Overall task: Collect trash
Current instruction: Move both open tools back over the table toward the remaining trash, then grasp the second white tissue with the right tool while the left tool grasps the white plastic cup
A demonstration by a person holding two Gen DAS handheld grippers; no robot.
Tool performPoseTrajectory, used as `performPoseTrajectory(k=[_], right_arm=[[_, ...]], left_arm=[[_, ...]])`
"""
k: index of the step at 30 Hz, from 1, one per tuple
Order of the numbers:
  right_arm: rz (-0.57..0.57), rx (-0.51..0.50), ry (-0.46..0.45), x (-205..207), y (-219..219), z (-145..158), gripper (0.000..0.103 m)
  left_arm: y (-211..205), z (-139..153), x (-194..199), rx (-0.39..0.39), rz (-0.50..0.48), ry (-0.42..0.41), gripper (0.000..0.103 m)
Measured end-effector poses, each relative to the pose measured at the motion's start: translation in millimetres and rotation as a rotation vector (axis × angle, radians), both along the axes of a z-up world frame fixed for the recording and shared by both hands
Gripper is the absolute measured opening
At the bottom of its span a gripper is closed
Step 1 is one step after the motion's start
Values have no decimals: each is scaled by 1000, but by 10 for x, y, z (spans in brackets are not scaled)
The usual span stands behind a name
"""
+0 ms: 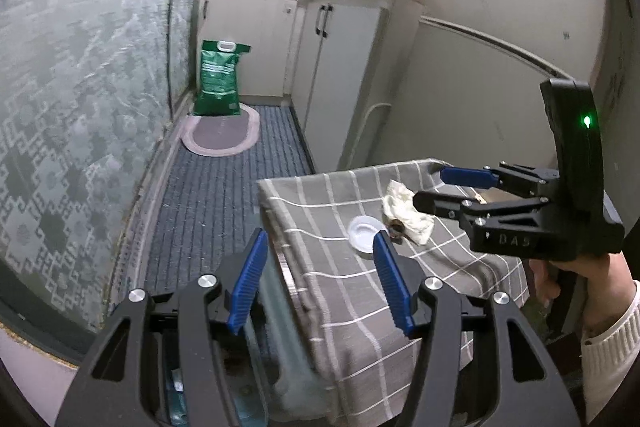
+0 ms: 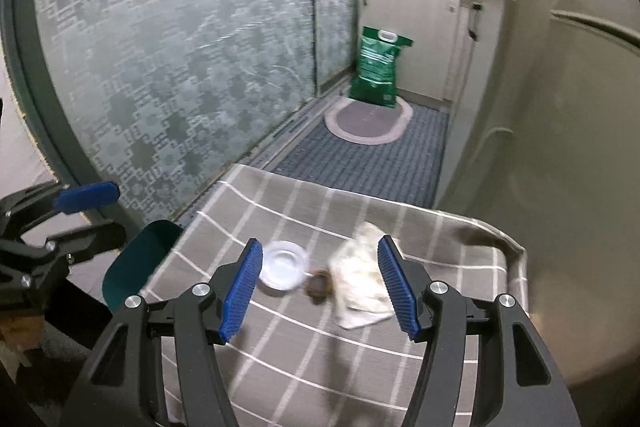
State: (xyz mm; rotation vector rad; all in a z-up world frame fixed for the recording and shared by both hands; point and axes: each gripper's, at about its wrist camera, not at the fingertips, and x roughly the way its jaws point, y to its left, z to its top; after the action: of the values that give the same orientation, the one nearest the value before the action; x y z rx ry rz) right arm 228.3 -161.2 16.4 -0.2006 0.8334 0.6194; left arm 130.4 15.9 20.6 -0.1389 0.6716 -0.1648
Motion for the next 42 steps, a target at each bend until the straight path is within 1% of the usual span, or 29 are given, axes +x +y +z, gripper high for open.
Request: performPoseTrajectory(k=[2,5,8,11,12,13,15,20,26,30,31,32,34,37,39,42], right_arm=[[-9,0,11,25,-54,-29,53],[-20,-6,17,70,-134,-58,51],[-32,-2,34,124,-227,-90,46],[-48,-7,56,183,-314,-166,44],[-55,-18,68,210,-341,-213,40],[-55,-23,78,230,-355,-246,39],[-56,-23,91,264,-380,-291,39],[-50,5,138,351,-422,-397,39],[-37,45,176,403,-400,-473,39],[-30,36,174,416,-327,-507,39],[-28,36,178,425,-314,-519,39],[-28,33,180,430,-306,-528,39],[-27,21,177,428,-282,-569,39],[-27,27,181,428,-272,-577,39],[-15,34,192,421,-246,-610,28],[-11,28,186,426,-199,-608,20]], left_arm=[[-113,-60,60,23,-15,9,59],[-260,-174,160,80,-30,27,59],[-370,-292,259,90,-48,54,59],[-467,-377,360,103,-57,71,60],[-496,-406,391,112,-56,74,62],[-520,-423,409,119,-57,76,62],[-571,-481,455,135,-65,82,62],[-641,-553,577,146,-65,92,62],[-684,-587,687,141,-64,110,61],[-710,-600,707,152,-61,122,59],[-716,-608,716,158,-59,131,57],[-725,-620,725,165,-60,140,53],[-739,-632,733,176,-59,150,52],[-729,-642,755,180,-62,156,46],[-721,-643,760,182,-64,156,42],[-698,-647,752,174,-69,154,41]])
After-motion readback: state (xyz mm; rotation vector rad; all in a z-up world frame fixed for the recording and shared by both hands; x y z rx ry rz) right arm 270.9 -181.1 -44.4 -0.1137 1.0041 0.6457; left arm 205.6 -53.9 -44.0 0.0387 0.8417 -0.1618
